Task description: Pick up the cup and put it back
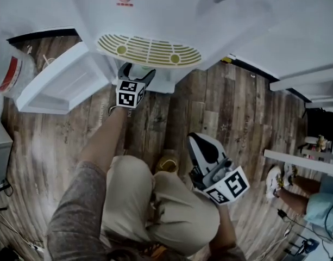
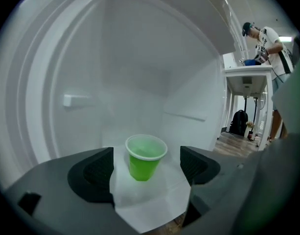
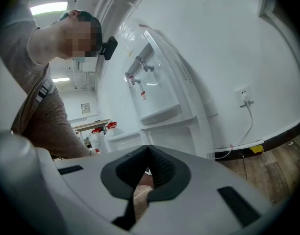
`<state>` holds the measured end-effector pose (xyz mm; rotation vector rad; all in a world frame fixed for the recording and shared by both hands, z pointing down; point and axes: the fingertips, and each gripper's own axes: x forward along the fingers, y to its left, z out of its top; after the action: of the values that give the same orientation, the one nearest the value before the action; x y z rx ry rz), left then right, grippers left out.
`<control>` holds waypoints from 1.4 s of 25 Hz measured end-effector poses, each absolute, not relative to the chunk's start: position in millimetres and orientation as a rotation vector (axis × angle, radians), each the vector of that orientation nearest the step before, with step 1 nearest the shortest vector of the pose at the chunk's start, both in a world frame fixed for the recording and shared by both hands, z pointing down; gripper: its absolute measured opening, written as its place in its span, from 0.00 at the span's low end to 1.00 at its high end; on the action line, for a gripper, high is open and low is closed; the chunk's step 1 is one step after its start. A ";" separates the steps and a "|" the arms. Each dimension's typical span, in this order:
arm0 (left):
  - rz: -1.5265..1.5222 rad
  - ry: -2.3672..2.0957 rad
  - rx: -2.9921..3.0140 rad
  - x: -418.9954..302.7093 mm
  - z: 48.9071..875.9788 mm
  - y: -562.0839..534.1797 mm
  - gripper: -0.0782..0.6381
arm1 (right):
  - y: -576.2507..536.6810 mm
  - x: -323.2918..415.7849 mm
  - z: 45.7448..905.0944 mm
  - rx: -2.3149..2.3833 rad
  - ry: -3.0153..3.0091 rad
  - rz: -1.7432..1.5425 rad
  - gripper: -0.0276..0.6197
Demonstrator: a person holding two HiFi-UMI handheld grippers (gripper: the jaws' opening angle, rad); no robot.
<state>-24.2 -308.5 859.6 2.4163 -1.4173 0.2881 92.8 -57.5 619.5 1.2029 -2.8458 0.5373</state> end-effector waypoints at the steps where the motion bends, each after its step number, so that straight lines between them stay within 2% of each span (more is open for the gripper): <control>1: 0.291 -1.418 2.407 -21.6 864.6 -313.9 0.68 | -57.3 94.2 619.6 1.206 -2.843 0.538 0.05; 13: 0.370 -1.471 2.370 -7.6 893.5 -349.0 0.67 | -57.1 105.5 631.5 1.211 -2.803 0.577 0.05; 18: 0.355 -1.505 2.369 -12.2 885.0 -351.9 0.58 | -58.4 103.2 634.3 1.192 -2.805 0.582 0.05; 22: 0.348 -1.499 2.384 -12.9 879.5 -351.2 0.56 | -59.1 103.0 634.5 1.191 -2.808 0.593 0.05; 35: 0.242 -1.385 2.481 -14.0 819.9 -315.5 0.55 | -60.9 93.5 637.5 1.189 -2.776 0.559 0.05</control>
<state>-14.0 -315.5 819.9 2.4807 -1.3848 0.2421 93.5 -60.9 637.5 1.1891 -2.7764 0.5595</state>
